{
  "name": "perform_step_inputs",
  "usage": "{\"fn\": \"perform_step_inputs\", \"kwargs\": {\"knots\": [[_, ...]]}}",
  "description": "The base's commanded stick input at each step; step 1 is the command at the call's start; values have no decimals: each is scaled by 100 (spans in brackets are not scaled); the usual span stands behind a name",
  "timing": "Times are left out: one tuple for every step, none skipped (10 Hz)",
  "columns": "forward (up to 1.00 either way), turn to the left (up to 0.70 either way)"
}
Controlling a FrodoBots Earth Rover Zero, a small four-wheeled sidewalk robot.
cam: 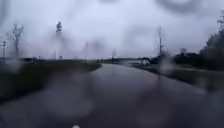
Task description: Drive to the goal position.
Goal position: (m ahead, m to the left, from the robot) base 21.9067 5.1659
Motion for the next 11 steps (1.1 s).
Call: {"fn": "perform_step_inputs", "kwargs": {"knots": [[70, 0], [70, 0], [70, 0], [70, 0], [70, 0], [70, 0], [70, 0], [70, 0], [70, 0], [70, 0], [70, 0]]}}
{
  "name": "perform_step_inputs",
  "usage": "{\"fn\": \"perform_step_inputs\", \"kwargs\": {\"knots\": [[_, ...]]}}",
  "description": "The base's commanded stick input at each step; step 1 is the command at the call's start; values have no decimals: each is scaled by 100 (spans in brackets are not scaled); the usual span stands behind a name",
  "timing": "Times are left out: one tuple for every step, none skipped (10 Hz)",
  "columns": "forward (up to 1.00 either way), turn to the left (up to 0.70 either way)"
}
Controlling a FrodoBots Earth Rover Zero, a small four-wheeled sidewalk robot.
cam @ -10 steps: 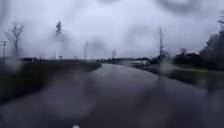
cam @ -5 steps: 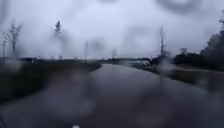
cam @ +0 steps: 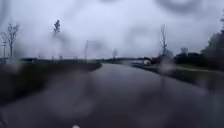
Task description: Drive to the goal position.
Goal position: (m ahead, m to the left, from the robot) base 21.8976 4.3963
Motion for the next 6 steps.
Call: {"fn": "perform_step_inputs", "kwargs": {"knots": [[70, 0], [70, -4], [70, -11], [70, -22], [70, -31], [70, -2]]}}
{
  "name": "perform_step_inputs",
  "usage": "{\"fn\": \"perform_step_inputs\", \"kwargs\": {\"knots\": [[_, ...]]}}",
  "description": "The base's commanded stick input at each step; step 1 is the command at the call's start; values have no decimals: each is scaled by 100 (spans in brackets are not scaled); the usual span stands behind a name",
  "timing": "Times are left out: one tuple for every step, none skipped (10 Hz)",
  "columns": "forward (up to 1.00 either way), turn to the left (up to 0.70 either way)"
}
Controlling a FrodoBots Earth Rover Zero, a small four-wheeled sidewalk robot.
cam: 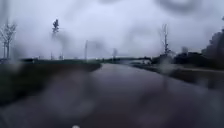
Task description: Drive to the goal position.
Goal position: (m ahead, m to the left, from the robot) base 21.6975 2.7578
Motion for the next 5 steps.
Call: {"fn": "perform_step_inputs", "kwargs": {"knots": [[70, 0], [70, 0], [70, 0], [70, 0], [70, 0]]}}
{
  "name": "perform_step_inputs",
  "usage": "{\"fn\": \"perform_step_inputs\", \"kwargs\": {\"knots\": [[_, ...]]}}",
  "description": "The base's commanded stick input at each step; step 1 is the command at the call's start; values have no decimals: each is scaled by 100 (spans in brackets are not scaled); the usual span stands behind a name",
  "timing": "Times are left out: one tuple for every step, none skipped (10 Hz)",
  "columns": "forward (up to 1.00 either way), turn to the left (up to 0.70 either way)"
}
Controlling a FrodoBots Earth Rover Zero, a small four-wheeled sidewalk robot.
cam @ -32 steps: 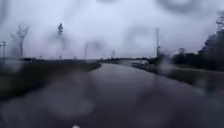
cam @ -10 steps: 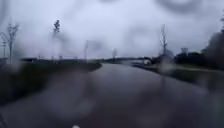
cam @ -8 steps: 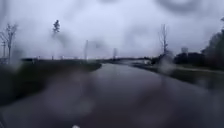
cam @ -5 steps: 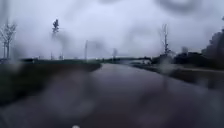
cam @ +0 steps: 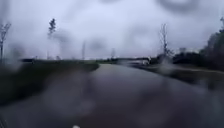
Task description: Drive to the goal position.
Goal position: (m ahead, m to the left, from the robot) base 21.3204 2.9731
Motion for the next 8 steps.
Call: {"fn": "perform_step_inputs", "kwargs": {"knots": [[70, 0], [70, 0], [70, 0], [70, 0], [70, 0], [70, 0], [70, 0], [70, 0]]}}
